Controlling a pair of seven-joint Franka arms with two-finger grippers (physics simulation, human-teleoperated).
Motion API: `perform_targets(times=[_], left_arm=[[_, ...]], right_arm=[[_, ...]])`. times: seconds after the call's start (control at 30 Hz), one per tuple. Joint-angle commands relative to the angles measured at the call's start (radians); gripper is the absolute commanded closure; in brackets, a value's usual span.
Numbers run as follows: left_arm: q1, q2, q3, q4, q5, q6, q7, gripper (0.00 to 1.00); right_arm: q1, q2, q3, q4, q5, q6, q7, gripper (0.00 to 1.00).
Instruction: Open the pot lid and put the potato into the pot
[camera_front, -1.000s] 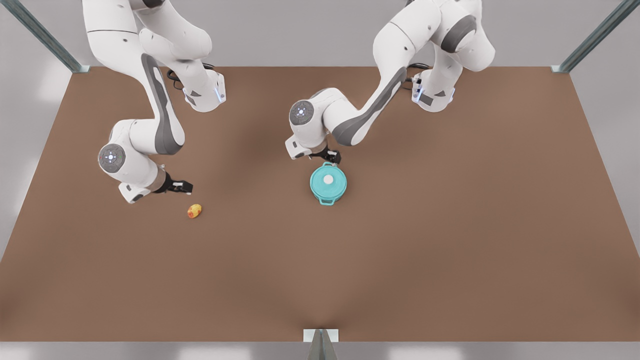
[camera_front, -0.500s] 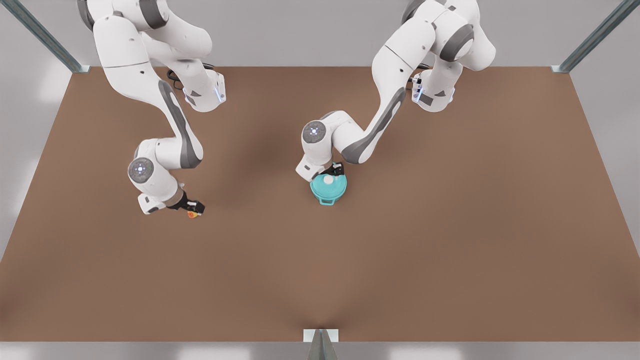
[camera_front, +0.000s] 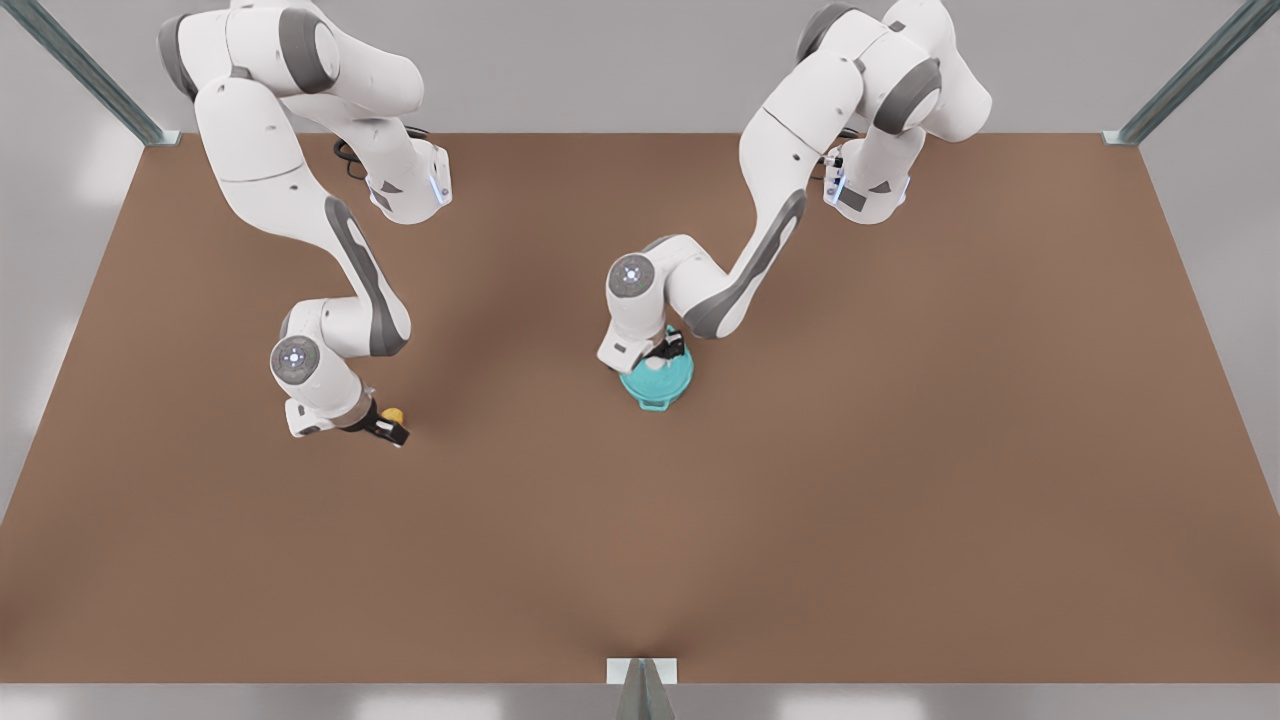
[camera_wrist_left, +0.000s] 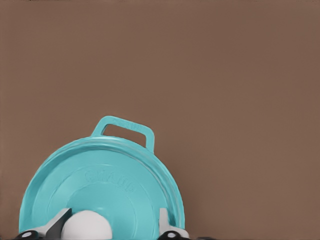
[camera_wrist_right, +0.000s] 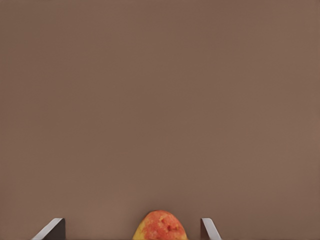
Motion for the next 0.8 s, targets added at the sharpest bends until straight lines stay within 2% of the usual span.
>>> perform_targets(times=[0.0, 0.07, 0.13, 0.2, 0.27, 0.4, 0.5, 0.6, 0.63, 0.67, 0.77], left_arm=[[0.007, -0.006, 0.000, 0.003, -0.006, -0.006, -0.107, 0.43], [0.022, -0.017, 0.000, 0.017, -0.012, -0.064, -0.063, 0.51], [0.036, -0.025, -0.003, 0.026, -0.012, -0.090, -0.058, 0.55], [0.079, -0.025, -0.003, 0.141, -0.078, -0.259, 0.049, 0.55], [0.149, -0.022, -0.003, 0.158, -0.075, -0.288, 0.133, 0.55], [0.323, 0.033, 0.008, 0.180, -0.066, -0.221, 0.405, 0.55], [0.376, 0.113, 0.032, 0.181, -0.011, -0.066, 0.501, 0.55], [0.375, 0.149, 0.045, 0.181, -0.006, -0.015, 0.508, 0.54], [0.375, 0.150, 0.045, 0.181, -0.004, -0.015, 0.506, 0.47], [0.375, 0.150, 0.045, 0.180, -0.004, -0.015, 0.509, 0.00], [0.388, 0.142, 0.046, 0.180, 0.032, -0.017, 0.531, 0.00]], right_arm=[[0.003, 0.006, -0.001, -0.002, -0.004, 0.034, 0.100, 0.00], [0.003, 0.005, -0.001, -0.013, -0.004, 0.047, 0.103, 0.00], [0.003, 0.006, -0.001, -0.039, -0.004, 0.058, 0.103, 0.00], [0.001, 0.006, -0.001, -0.059, -0.004, 0.084, 0.101, 0.00], [0.000, 0.005, -0.002, -0.071, -0.004, 0.087, 0.097, 0.00], [0.000, 0.006, -0.001, -0.094, -0.004, 0.129, 0.097, 0.00], [0.003, 0.017, -0.001, -0.093, -0.004, 0.135, 0.098, 0.00], [0.003, 0.017, -0.001, -0.093, -0.004, 0.136, 0.101, 0.09], [0.003, 0.017, -0.002, -0.093, -0.004, 0.135, 0.101, 0.14], [0.003, 0.017, -0.002, -0.093, -0.004, 0.135, 0.101, 0.21], [0.001, 0.015, -0.002, -0.093, -0.004, 0.135, 0.100, 0.30]])
